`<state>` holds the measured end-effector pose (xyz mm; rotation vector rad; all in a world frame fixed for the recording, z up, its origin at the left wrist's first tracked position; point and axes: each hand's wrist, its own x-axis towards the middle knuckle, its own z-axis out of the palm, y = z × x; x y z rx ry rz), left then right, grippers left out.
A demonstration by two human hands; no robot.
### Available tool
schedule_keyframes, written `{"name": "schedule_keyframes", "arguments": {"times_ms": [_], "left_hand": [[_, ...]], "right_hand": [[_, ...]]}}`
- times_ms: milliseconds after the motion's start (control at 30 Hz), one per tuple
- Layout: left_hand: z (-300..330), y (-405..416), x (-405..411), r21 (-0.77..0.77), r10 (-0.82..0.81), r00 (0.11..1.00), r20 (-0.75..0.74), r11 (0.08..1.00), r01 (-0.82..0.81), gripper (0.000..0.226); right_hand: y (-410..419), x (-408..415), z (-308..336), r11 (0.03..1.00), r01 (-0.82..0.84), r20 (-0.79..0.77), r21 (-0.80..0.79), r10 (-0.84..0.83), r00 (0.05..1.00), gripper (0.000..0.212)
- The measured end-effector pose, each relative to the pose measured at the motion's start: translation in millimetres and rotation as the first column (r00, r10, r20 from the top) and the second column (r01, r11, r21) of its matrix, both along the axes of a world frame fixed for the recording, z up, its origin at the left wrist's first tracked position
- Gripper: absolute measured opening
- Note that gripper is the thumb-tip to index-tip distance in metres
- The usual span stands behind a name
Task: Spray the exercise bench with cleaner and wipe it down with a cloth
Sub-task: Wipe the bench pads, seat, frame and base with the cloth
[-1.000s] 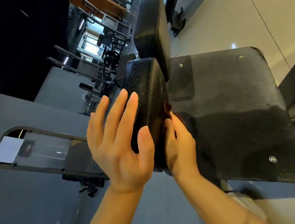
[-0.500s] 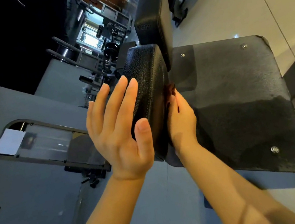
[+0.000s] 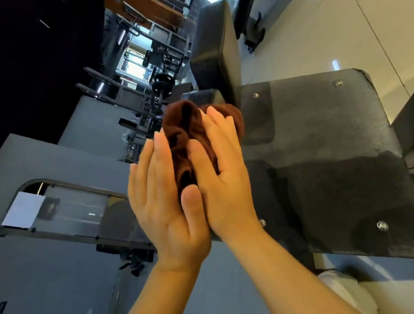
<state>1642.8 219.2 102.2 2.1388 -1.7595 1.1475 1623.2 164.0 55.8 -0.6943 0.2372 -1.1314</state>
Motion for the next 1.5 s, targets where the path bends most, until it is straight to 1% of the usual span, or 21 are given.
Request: {"name": "schedule_keyframes", "arguments": {"times_ms": [133,233,300,367,467,567,633,700,800,833,867,933,967,1033,1100,1133,1233,1300,1367,1433,1500], "left_hand": [[-1,0,0,0.004,-0.002,1.000,-0.015,1.000,0.002,0.056],[-2,1,3,0.003,-0.024,1.000,-0.009,1.000,0.024,0.057],[-2,0,7,0.007,-0.047,0.999,0.001,0.999,0.047,0.058],[-3,0,9,0.002,-0.067,0.998,0.013,0.998,0.067,0.058],[-3,-2,13,0.009,-0.122,0.990,0.073,0.992,0.122,0.058],[0,-4,13,0.027,-0.139,0.987,0.075,0.990,0.137,0.056],[0,-3,13,0.018,-0.120,0.990,0.074,0.993,0.119,0.056],[-2,-2,10,-0.009,-0.086,0.994,0.060,0.996,0.087,0.057],[-2,-2,7,-0.035,-0.063,0.998,0.030,0.997,0.064,0.059],[-3,-1,7,-0.038,-0.063,0.998,0.030,0.997,0.064,0.059],[-3,-1,6,-0.039,-0.069,0.997,0.039,0.997,0.071,0.058],[-4,0,7,-0.033,-0.094,0.993,0.074,0.995,0.097,0.057],[-4,0,9,-0.028,-0.102,0.990,0.095,0.994,0.105,0.057],[-4,-1,10,-0.027,-0.099,0.989,0.113,0.994,0.103,0.057],[-4,-2,11,-0.036,-0.100,0.989,0.112,0.994,0.105,0.057],[-5,-2,12,-0.035,-0.105,0.988,0.111,0.993,0.110,0.057],[-4,-2,16,0.004,-0.138,0.981,0.136,0.990,0.138,0.056],[0,-1,19,0.061,-0.142,0.975,0.170,0.989,0.133,0.056],[2,-1,16,0.101,-0.110,0.977,0.181,0.991,0.092,0.056],[4,-1,11,0.118,-0.065,0.982,0.178,0.992,0.044,0.055],[4,-3,6,0.125,-0.020,0.987,0.158,0.992,0.000,0.055]], "right_hand": [[9,-2,-12,0.994,-0.100,0.187,0.030,0.093,0.978,0.047],[29,0,-20,0.954,-0.210,0.254,0.217,0.152,0.955,0.054],[19,7,-20,0.922,-0.238,0.209,0.306,0.178,0.961,0.052],[-9,23,-22,0.907,-0.252,0.108,0.339,0.228,0.968,0.046],[-57,52,-26,0.905,-0.233,0.000,0.356,0.250,0.968,0.041],[-61,60,-29,0.917,-0.203,-0.037,0.344,0.229,0.973,0.042],[-44,50,-34,0.927,-0.213,0.021,0.308,0.218,0.976,0.044],[-17,30,-40,0.919,-0.271,0.092,0.286,0.255,0.962,0.049],[33,-9,-47,0.891,-0.372,0.255,0.258,0.309,0.916,0.058],[44,-19,-45,0.883,-0.399,0.304,0.249,0.320,0.897,0.057],[48,-24,-41,0.873,-0.420,0.342,0.247,0.327,0.881,0.056],[37,-23,-27,0.856,-0.432,0.375,0.285,0.315,0.872,0.069],[25,-17,-19,0.864,-0.398,0.338,0.310,0.291,0.895,0.069],[-2,-4,-4,0.920,-0.267,0.192,0.287,0.218,0.957,0.050],[-26,13,0,0.938,-0.188,0.087,0.292,0.170,0.982,0.035],[-37,22,-3,0.931,-0.186,0.053,0.315,0.178,0.983,0.033],[-61,46,-18,0.902,-0.210,-0.019,0.378,0.234,0.972,0.042],[-58,54,-25,0.879,-0.243,-0.049,0.410,0.287,0.957,0.045],[-38,50,-31,0.859,-0.287,-0.058,0.423,0.342,0.938,0.047],[-7,36,-39,0.842,-0.341,-0.027,0.418,0.387,0.922,0.049],[25,18,-45,0.827,-0.388,-0.003,0.407,0.425,0.905,0.046]]}}
